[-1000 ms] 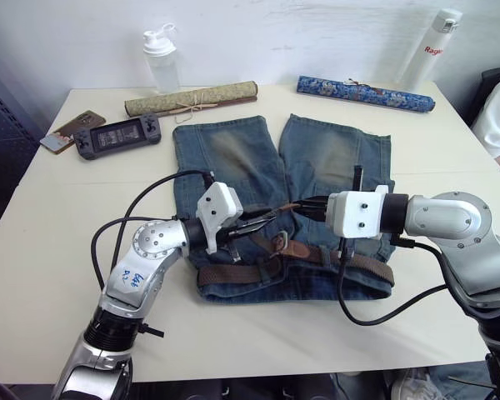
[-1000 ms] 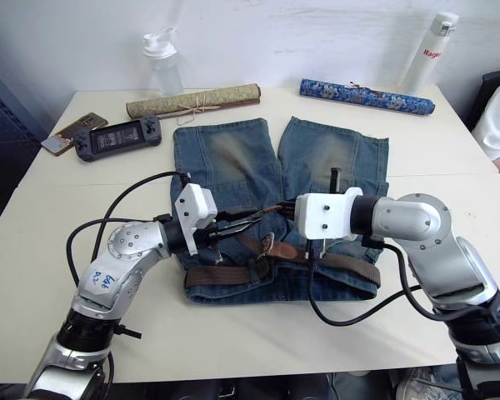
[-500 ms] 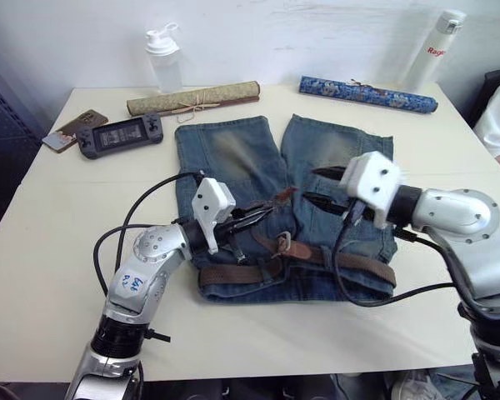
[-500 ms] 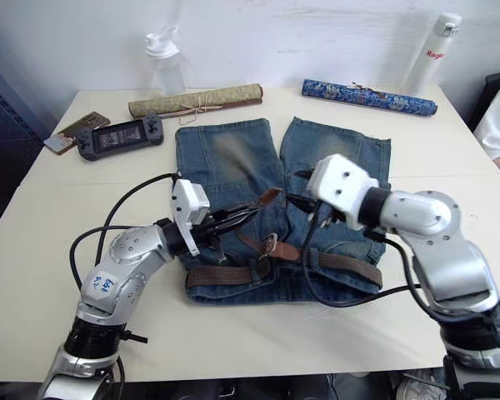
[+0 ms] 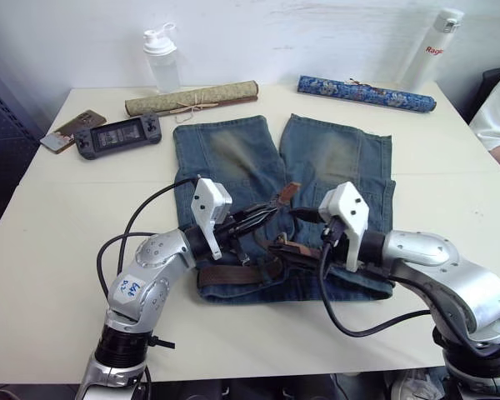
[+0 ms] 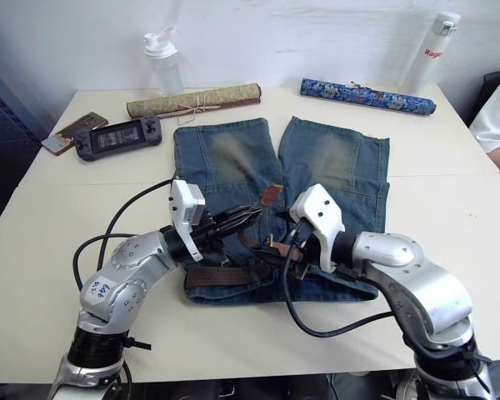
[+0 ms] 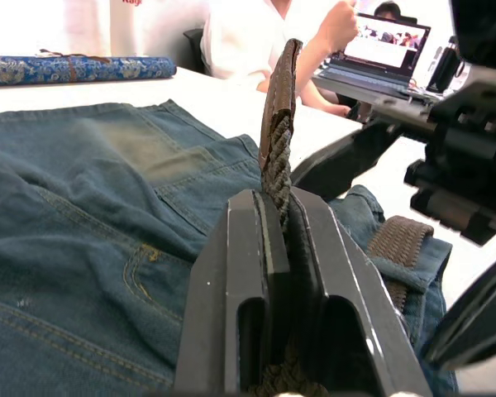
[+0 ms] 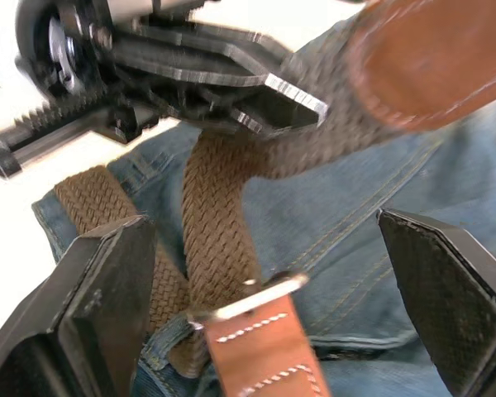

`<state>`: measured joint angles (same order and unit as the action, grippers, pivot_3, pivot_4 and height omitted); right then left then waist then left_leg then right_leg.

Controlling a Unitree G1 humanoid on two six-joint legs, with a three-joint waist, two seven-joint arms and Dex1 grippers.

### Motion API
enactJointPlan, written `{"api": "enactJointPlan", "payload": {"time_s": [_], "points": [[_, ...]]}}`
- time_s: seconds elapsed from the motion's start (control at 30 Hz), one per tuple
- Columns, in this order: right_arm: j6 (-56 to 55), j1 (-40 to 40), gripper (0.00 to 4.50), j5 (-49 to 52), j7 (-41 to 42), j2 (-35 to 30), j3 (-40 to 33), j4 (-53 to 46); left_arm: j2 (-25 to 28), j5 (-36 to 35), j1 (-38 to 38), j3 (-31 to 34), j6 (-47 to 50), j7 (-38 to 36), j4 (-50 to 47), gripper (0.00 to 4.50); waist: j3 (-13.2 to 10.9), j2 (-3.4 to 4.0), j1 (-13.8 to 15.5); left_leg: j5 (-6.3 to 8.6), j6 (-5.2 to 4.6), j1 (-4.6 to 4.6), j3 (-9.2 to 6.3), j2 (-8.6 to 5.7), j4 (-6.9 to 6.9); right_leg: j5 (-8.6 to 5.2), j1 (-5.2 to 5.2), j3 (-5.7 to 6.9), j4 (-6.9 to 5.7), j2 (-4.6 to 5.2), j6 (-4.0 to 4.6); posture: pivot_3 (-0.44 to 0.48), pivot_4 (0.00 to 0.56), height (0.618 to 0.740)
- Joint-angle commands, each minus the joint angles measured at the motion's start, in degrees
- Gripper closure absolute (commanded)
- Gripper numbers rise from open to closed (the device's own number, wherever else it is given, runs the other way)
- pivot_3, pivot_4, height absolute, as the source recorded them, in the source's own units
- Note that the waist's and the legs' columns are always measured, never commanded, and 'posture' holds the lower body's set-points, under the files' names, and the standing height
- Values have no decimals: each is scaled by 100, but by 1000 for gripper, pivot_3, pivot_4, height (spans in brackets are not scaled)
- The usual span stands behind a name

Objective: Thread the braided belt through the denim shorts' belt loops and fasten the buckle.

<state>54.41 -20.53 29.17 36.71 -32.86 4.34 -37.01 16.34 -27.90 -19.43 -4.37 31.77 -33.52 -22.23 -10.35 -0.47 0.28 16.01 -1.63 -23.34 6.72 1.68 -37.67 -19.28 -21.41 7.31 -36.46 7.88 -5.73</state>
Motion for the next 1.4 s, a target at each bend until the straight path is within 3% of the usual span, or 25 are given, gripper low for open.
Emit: {"api": "enactJointPlan", "payload": {"time_s": [0.03, 0.07, 0.1, 0.23, 0.33, 0.6, 0.67, 0.83, 1.03, 1.2, 1.3, 1.33, 1.4], "points": [[-531, 315, 783, -506, -132, -23, 416, 478, 2, -323, -43, 126, 43, -59, -383, 4500, 2, -3, 0, 0, 0, 0, 0, 1, 0, 0, 1, 1, 4, -1, 0, 0, 150, 717], [-641, 414, 783, -575, -108, -70, 465, 548, -2, -353, -67, 170, 71, -10, -374, 4500, 2, -3, 0, 0, 0, 0, 0, 1, 0, 0, 1, 1, 3, -1, 0, 0, 150, 717], [-730, 482, 1537, -625, -79, -101, 499, 593, -4, -374, -84, 199, 91, 28, -366, 4500, 2, -3, -1, 0, 0, 0, 4, -1, 1, 0, -3, 0, 2, 0, 0, 0, 150, 717], [-1021, 774, 3023, -905, -17, -237, 791, 761, 29, -505, -240, 335, 185, 66, -369, 4500, 2, -3, -17, 0, 1, 3, 6, 4, 1, 0, -3, 5, 2, -8, 0, 0, 150, 717], [-1080, 921, 3707, -926, -126, -67, 827, 907, 26, -721, -352, 418, 354, 97, -462, 4500, 2, -3, -13, -1, 2, 3, 5, 8, 2, 0, -3, 4, 2, -12, 0, 0, 150, 717], [-1009, 1063, 3767, -701, -3, -220, 461, 594, 132, -736, -356, 408, 412, 63, -404, 4500, 2, -4, -28, -1, 3, 6, 4, 8, 4, 0, -1, -3, 3, -12, 0, 0, 150, 717], [-908, 1051, 2783, -593, -29, -255, 248, 486, 136, -705, -354, 395, 398, 59, -363, 4500, 2, -4, -24, -2, 6, 6, 4, 11, 5, 0, -1, -4, 3, -16, 0, 0, 150, 717], [-522, 992, 879, -36, 112, -394, -166, -4, 146, -672, -320, 321, 376, 54, -347, 4500, 2, -4, 24, 0, 4, 4, 4, 7, 5, 0, -1, -9, 12, -11, 0, 0, 150, 717], [-173, 872, 879, 691, 423, -841, -1082, -274, 186, -652, -335, 314, 366, 21, -319, 4500, 1, -5, 58, 0, 4, 4, 4, 9, 8, 0, -2, -10, 17, -11, 0, 0, 150, 717], [11, 10, 879, 1712, 575, -905, -1706, -45, 209, -614, -358, 259, 335, -24, -274, 4500, -2, -7, 61, 1, 2, 5, 5, 12, 7, 0, -1, -12, 16, -12, 0, 0, 150, 717], [-122, -195, 1620, 1336, 316, -779, -1205, 175, 210, -597, -359, 252, 322, -15, -280, 4500, -2, -8, 71, -1, 7, 6, 2, 15, 18, 0, -1, -11, 26, -12, 1, 0, 150, 717], [-171, -224, 2287, 1226, 255, -730, -1027, 229, 219, -585, -361, 244, 315, -20, -288, 4500, -3, -8, 74, -2, 8, 5, 3, 14, 22, 0, -2, -10, 29, -13, 1, 0, 150, 717], [-201, -246, 2858, 1164, 207, -649, -826, 277, 227, -571, -369, 238, 307, -22, -287, 4500, -3, -8, 83, -2, 8, 4, 5, 10, 24, 0, -4, -10, 29, -14, 1, 0, 150, 717]]}}
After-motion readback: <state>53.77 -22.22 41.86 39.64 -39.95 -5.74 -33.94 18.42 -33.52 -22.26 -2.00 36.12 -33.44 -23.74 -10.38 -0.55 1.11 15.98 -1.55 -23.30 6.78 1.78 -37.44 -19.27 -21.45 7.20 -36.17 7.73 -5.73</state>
